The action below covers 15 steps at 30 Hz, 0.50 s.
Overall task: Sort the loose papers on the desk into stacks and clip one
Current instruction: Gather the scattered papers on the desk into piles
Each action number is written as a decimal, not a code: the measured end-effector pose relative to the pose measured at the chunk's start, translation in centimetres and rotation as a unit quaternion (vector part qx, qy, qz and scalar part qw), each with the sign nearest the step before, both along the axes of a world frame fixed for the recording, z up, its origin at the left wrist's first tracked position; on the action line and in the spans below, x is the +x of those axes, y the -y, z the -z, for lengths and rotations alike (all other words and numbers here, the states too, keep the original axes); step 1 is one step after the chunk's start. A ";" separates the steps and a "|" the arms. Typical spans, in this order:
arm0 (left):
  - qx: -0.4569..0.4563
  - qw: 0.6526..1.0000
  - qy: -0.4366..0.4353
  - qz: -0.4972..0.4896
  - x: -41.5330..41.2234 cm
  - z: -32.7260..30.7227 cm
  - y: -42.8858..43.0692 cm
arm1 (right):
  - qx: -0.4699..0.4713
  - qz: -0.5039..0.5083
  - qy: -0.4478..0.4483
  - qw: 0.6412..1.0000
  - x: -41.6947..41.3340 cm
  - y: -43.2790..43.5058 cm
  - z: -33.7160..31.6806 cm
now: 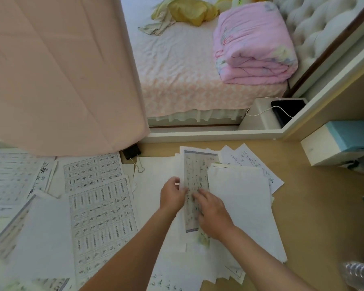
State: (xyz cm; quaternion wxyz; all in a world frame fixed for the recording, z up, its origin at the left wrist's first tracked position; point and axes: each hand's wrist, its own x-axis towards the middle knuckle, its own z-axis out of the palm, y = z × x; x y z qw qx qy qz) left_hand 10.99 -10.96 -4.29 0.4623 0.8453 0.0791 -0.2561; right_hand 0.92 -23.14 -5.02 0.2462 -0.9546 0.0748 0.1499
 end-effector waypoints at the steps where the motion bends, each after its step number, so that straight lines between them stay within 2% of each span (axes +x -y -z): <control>1: 0.007 1.000 0.022 0.002 0.2 -0.6 -1.0 | 0.003 0.012 0.004 1.000 0.3 -0.3 -0.2; 5: 0.048 0.995 0.070 -0.051 1.3 -2.4 -7.4 | 0.023 0.049 -0.006 0.999 2.4 -1.9 -0.6; 9: 0.145 0.987 0.053 -0.047 1.9 -1.0 -14.1 | 0.042 0.111 -0.093 0.989 4.3 -5.3 -0.1; 11: 0.182 0.983 0.023 -0.019 1.9 -0.2 -16.0 | 0.042 0.198 -0.083 0.976 5.2 -7.2 0.0; 13: 0.256 0.964 0.034 0.067 1.5 0.8 -17.1 | 0.047 0.311 -0.053 0.948 5.8 -8.6 -0.2; 15: 0.266 0.957 0.045 0.103 0.9 1.6 -17.3 | 0.077 0.392 -0.052 0.915 6.5 -9.3 -0.3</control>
